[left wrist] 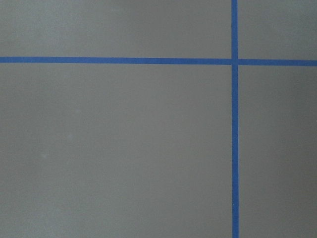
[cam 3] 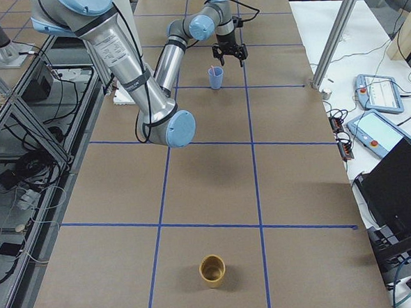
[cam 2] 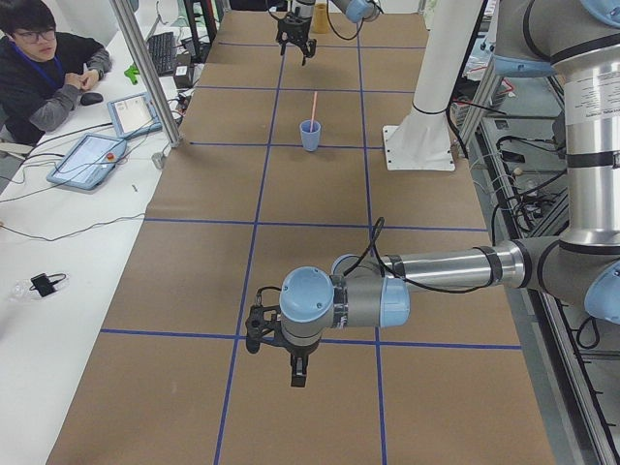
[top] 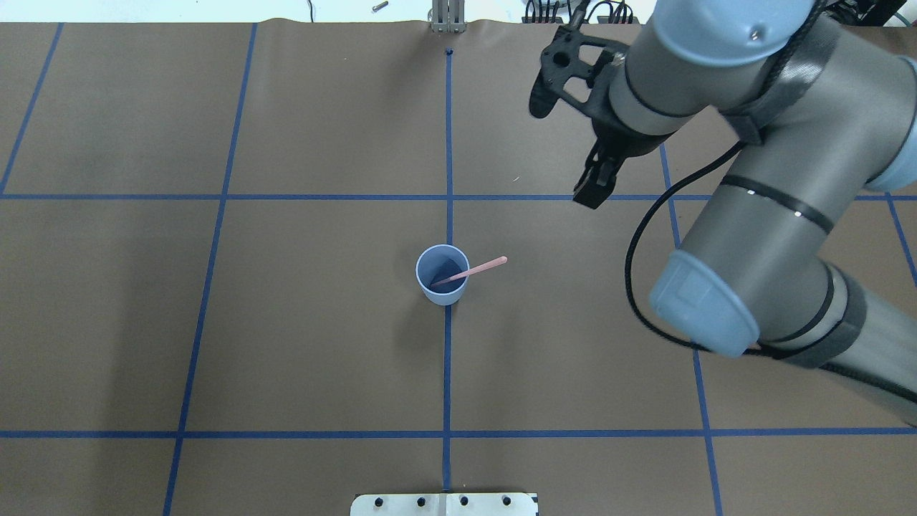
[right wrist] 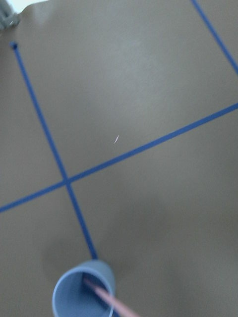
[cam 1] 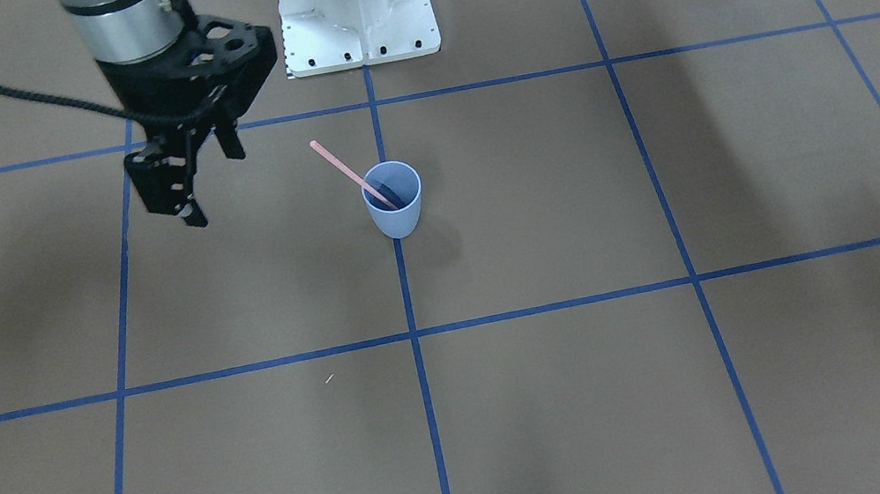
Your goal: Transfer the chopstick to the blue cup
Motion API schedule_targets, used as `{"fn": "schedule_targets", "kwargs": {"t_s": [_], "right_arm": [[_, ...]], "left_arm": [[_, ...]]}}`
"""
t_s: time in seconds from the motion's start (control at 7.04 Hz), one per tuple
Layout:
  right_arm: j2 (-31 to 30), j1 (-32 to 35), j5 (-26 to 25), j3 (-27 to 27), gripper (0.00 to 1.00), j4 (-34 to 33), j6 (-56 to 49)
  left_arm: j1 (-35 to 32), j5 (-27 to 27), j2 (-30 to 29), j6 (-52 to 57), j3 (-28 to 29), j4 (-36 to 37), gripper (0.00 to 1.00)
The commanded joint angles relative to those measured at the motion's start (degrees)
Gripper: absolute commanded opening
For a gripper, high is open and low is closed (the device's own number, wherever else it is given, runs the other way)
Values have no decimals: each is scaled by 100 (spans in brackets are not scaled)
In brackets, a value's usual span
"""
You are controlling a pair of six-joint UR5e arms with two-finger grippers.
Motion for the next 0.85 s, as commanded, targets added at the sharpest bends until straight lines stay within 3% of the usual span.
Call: {"fn": "schedule_targets", "kwargs": {"t_s": [0.0, 0.28, 0.71], "right_arm": [[-519, 1308, 754, -597, 100, 164, -412], [-1106, 2522, 1163, -1320, 100, 175, -1590], [-2414, 3754, 1322, -1437, 100, 201, -1629]], "left_arm": [[-1, 50, 10, 7, -11, -7, 98], [-1, 59, 1, -55, -124, 11, 98], [-1, 59, 1, -55, -239, 11, 98]]}}
